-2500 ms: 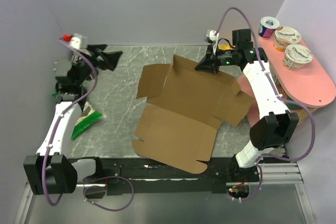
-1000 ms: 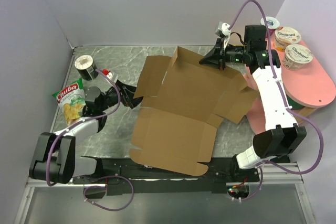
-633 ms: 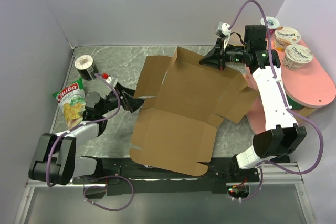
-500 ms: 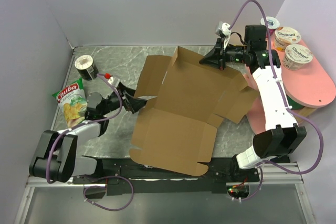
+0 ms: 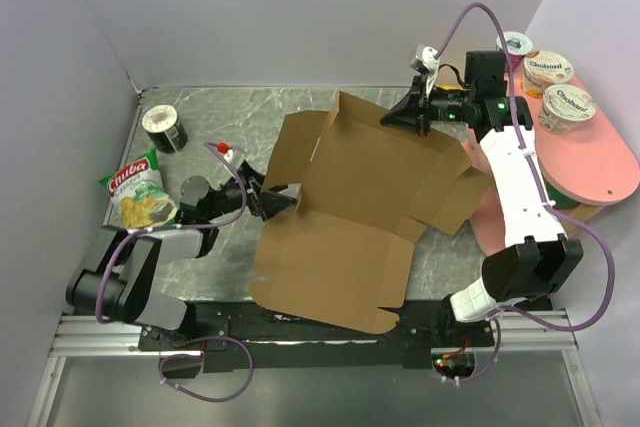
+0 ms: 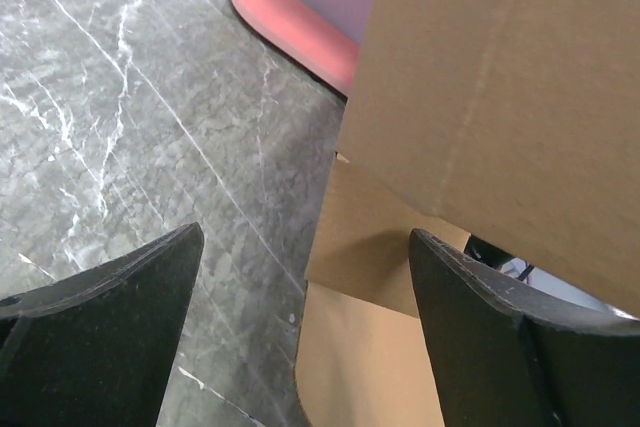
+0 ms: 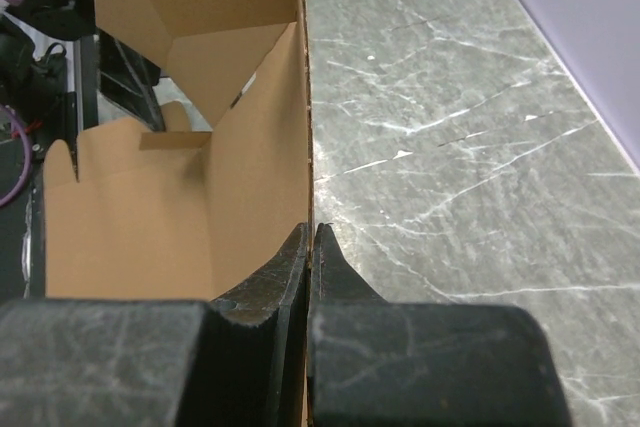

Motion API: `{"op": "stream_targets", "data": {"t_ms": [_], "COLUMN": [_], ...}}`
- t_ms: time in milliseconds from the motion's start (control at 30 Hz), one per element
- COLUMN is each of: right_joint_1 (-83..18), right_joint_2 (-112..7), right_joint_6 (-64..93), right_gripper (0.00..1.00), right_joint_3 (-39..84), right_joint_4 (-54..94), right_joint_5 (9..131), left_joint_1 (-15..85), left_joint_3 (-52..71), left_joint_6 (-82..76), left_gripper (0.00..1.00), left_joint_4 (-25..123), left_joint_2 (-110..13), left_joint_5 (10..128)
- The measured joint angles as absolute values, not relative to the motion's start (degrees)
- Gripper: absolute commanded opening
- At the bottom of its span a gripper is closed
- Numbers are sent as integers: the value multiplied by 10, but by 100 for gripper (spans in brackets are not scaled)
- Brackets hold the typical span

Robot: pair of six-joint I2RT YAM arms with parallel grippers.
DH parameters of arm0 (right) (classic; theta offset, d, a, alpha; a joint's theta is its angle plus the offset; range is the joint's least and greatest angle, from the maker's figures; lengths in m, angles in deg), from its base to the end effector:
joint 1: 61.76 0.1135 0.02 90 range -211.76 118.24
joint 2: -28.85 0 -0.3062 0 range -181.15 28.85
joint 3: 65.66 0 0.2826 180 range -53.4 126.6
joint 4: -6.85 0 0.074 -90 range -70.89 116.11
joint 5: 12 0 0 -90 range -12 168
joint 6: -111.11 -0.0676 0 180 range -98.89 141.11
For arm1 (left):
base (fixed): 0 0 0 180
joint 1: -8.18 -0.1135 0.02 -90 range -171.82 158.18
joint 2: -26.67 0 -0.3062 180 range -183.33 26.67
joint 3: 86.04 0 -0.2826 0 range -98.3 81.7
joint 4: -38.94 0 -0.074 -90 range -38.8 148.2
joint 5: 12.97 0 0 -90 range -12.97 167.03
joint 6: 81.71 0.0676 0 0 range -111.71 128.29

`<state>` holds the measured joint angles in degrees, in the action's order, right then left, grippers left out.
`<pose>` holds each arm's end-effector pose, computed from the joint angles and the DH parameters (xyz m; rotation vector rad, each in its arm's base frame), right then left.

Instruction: Fold the paper box

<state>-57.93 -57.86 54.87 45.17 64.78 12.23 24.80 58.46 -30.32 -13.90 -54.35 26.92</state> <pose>0.3400 0.0845 0.4781 -1.1597 1.4931 0.8699 0.2598 -0.1317 0.2293 0.4846 1.5859 -1.3781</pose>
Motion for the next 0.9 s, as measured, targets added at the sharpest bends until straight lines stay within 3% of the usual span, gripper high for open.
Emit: {"op": "stream_targets", "data": {"t_ms": [533,733,900], "right_joint_1": [-581,-581,-586], "right_joint_2": [-574,-574,-574], "right_joint_6": [550,552,559], "right_gripper": [0,0,0], "right_joint_3": [393,380,380], "right_joint_4": [632,632,632], "right_joint_5": [112,111,109], "left_joint_1": [264,282,283], "left_joint_3": [557,522,507], "left_joint_6": [-371,-395,-394], "left_gripper": [84,92,92], "left_joint_4": [-224,-223,-222], "left_joint_2": [-738,-801,-814], "left_joint_5": [310,317,312]}}
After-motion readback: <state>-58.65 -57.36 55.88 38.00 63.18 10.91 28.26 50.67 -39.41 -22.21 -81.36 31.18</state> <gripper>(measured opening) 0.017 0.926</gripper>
